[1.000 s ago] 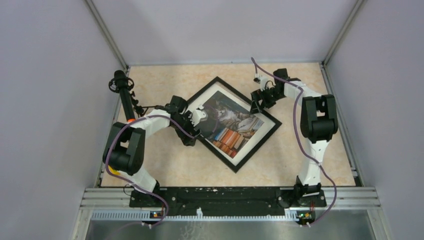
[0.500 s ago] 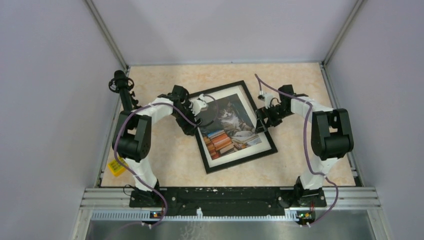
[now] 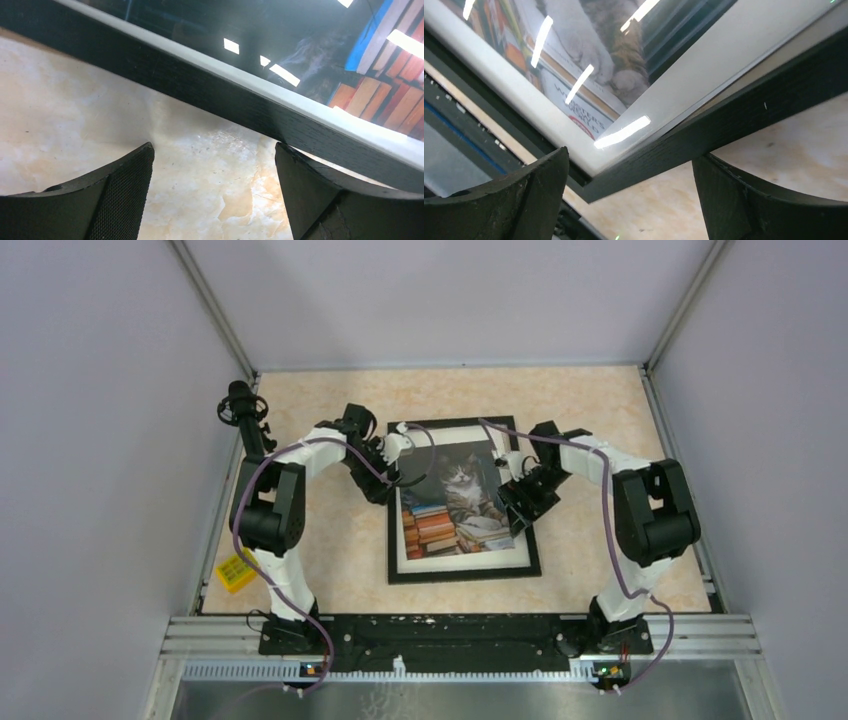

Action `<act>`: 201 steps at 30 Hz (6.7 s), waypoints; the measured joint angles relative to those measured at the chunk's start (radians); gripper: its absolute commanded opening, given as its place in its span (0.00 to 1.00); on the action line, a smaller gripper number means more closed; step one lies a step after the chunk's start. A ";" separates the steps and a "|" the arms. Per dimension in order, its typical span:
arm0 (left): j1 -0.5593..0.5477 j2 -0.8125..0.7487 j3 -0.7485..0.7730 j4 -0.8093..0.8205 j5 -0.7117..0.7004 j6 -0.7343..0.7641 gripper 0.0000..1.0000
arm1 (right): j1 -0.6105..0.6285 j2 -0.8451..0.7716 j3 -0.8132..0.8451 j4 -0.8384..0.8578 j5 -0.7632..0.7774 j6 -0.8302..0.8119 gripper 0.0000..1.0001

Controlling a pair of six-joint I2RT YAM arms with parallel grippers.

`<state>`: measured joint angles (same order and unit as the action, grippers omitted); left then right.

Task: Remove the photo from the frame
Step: Turn over the photo frame at the center of the board, then move the photo frame item to the photo frame.

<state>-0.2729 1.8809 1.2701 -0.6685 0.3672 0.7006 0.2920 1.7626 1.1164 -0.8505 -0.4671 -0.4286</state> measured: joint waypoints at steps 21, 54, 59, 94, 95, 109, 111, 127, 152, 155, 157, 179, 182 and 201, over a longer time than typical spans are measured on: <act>-0.018 -0.290 -0.197 0.214 0.102 -0.498 0.92 | -0.035 -0.085 -0.049 0.063 0.014 0.241 0.82; -0.056 -0.209 -0.341 0.428 -0.098 -0.763 0.39 | 0.001 0.002 -0.016 0.211 0.239 0.402 0.08; -0.060 -0.210 -0.329 0.390 -0.079 -0.784 0.11 | -0.001 0.006 0.022 0.165 0.254 0.447 0.00; -0.033 -0.016 -0.037 0.201 -0.077 -0.852 0.00 | -0.048 0.159 0.226 0.065 0.251 0.447 0.00; -0.031 -0.010 -0.028 0.200 -0.077 -0.851 0.00 | -0.048 0.166 0.229 0.068 0.252 0.447 0.00; -0.001 0.087 0.092 0.232 -0.073 -0.838 0.00 | -0.054 0.252 0.359 0.065 0.285 0.447 0.00; 0.001 0.093 0.101 0.242 -0.075 -0.837 0.01 | -0.055 0.262 0.377 0.066 0.289 0.447 0.00; 0.018 0.174 0.216 0.268 -0.110 -0.841 0.24 | -0.079 0.373 0.560 0.071 0.297 0.447 0.36; 0.018 -0.436 -0.217 0.185 0.154 -0.196 0.78 | -0.119 -0.093 0.214 0.066 -0.159 0.246 0.68; -0.089 -0.467 -0.320 0.164 0.136 -0.111 0.63 | -0.082 -0.134 0.119 0.062 -0.216 0.224 0.65; -0.165 -0.475 -0.383 0.164 0.109 -0.082 0.59 | -0.049 -0.138 0.067 0.069 -0.238 0.213 0.62; -0.460 -0.446 -0.489 0.440 -0.244 -0.150 0.99 | 0.192 -0.654 -0.445 0.368 -0.113 -0.056 0.04; -0.460 -0.438 -0.489 0.476 -0.228 -0.153 0.99 | 0.286 -0.653 -0.473 0.418 -0.043 -0.116 0.00; -0.226 -0.560 -0.522 0.464 0.047 -0.013 0.99 | 0.550 -0.594 -0.653 0.657 0.309 -0.320 0.00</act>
<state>-0.4988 1.3212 0.7479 -0.2047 0.4145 0.6872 0.8425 1.1690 0.4633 -0.1936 -0.1577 -0.7490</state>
